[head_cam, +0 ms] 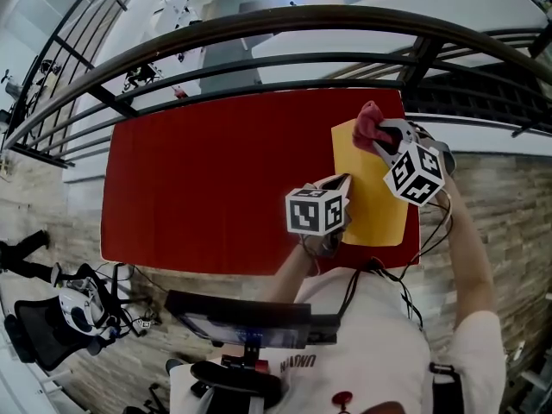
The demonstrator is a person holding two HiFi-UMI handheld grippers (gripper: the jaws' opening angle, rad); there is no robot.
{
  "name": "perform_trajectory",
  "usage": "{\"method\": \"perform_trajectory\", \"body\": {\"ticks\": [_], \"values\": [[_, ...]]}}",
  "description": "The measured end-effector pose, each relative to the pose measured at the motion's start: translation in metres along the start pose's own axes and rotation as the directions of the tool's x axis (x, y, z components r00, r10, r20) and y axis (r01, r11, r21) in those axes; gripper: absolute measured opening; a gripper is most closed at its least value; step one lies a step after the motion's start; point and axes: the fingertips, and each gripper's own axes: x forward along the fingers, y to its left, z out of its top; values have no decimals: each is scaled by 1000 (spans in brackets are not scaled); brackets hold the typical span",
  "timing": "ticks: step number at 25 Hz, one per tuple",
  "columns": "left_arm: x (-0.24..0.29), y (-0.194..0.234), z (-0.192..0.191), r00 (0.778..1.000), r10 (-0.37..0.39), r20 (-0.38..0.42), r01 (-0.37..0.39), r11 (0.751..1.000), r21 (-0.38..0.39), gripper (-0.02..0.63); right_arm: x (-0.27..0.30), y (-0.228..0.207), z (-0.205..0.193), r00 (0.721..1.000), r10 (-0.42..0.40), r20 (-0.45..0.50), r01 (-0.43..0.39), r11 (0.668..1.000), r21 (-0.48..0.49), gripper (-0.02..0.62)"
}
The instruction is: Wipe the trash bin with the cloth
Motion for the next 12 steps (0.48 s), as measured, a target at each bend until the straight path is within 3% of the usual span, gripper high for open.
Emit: {"method": "perform_trajectory", "body": {"ticks": [12], "values": [[9,-15,-15,998,-37,-53,39,999,32,3,-29,34,-25,1000,15,12,-16,997,81,97]]}}
